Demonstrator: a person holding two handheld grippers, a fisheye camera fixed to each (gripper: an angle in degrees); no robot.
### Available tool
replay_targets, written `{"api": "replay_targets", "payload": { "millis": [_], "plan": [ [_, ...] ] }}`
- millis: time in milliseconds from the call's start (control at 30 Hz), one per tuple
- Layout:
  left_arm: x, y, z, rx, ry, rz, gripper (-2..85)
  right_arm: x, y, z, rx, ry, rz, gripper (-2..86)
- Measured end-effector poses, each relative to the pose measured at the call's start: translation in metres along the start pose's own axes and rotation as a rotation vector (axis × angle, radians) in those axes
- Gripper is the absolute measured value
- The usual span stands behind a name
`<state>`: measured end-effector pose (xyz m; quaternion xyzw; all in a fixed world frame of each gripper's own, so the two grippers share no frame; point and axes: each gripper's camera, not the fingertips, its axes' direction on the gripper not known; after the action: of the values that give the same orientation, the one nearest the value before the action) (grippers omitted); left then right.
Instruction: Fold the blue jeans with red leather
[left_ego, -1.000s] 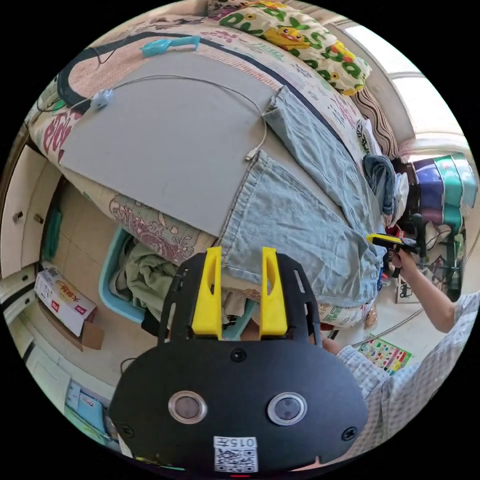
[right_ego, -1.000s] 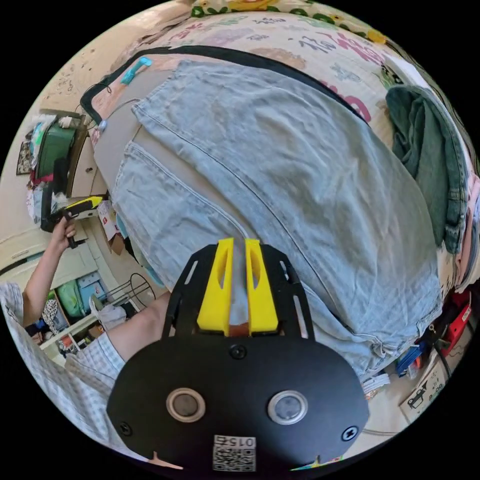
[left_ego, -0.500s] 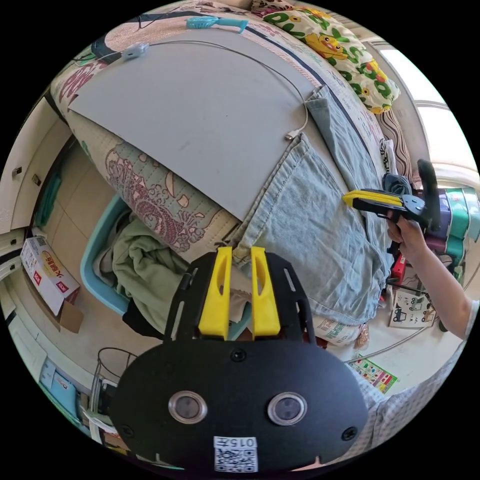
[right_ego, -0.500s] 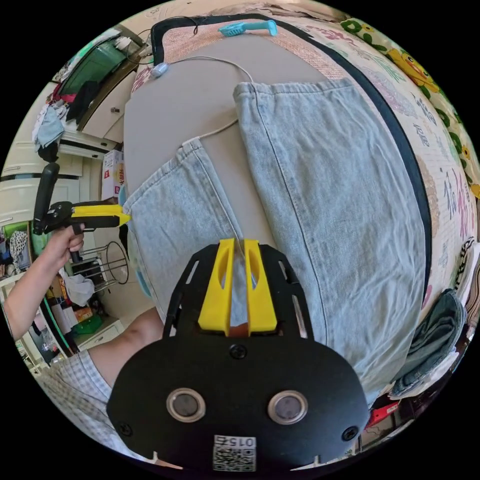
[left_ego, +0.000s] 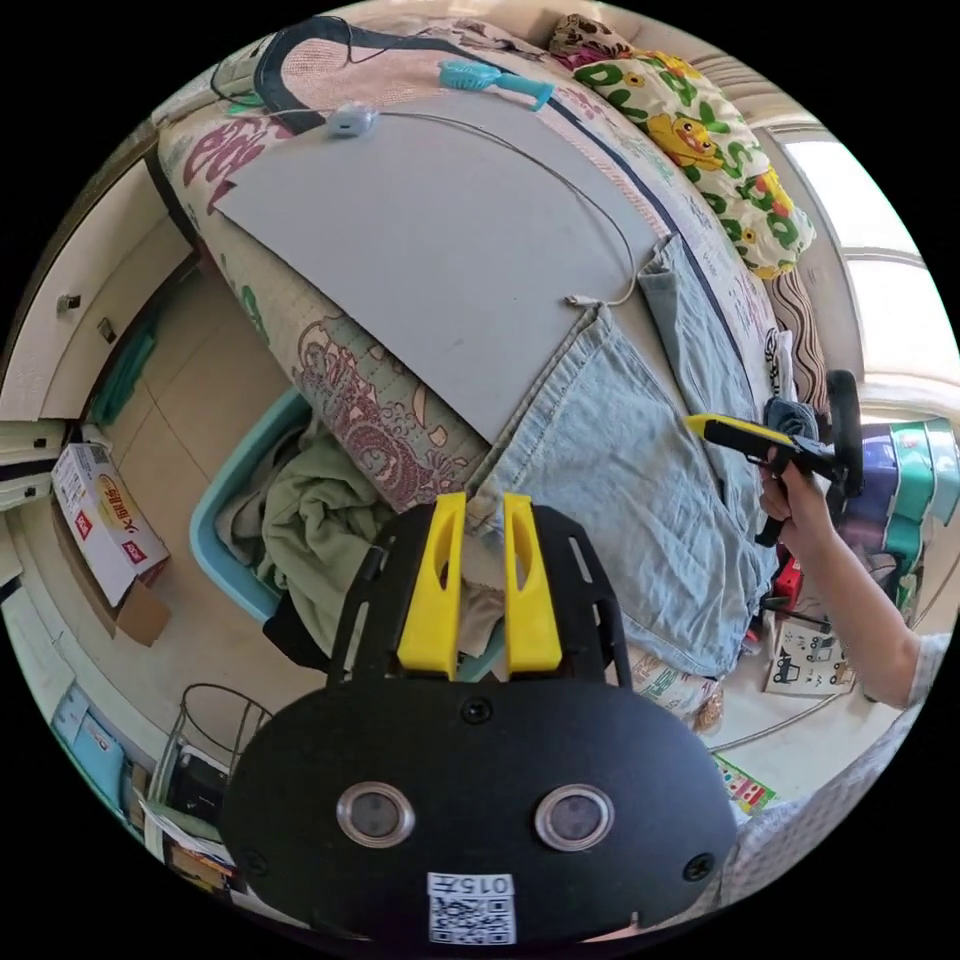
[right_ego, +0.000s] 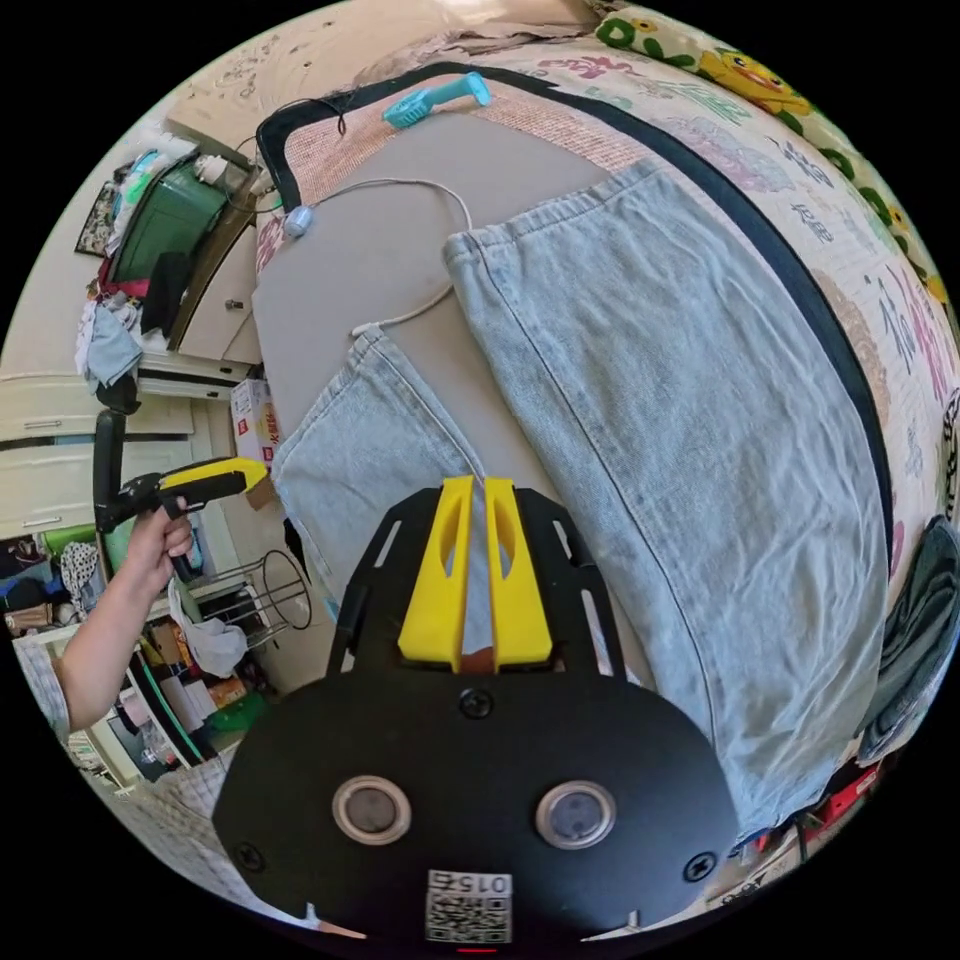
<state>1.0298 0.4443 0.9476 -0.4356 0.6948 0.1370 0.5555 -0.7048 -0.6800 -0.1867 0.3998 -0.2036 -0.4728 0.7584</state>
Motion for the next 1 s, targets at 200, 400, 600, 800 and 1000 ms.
{"api": "replay_targets", "payload": {
  "millis": [200, 400, 600, 800, 1000],
  "plan": [
    [0.097, -0.085, -0.034, 0.091, 0.001, 0.285, 8.0, -0.006, 0.072, -0.041, 0.048, -0.048, 0.112, -0.4],
    [0.187, -0.129, -0.007, -0.039, -0.237, 0.559, 6.2, -0.032, 0.138, -0.073, 0.030, -0.078, 0.244, -0.7],
    [0.218, -0.140, -0.027, -0.059, -0.355, 0.580, 5.6, -0.073, 0.175, -0.110, 0.029, -0.085, 0.287, -0.9],
    [0.255, -0.142, -0.059, -0.096, -0.377, 0.655, 5.5, -0.126, 0.195, -0.151, 0.055, -0.116, 0.323, -1.0],
    [0.277, -0.157, -0.095, -0.147, -0.317, 0.633, 0.5, -0.186, 0.219, -0.197, 0.069, -0.141, 0.367, -1.0]
  ]
}}
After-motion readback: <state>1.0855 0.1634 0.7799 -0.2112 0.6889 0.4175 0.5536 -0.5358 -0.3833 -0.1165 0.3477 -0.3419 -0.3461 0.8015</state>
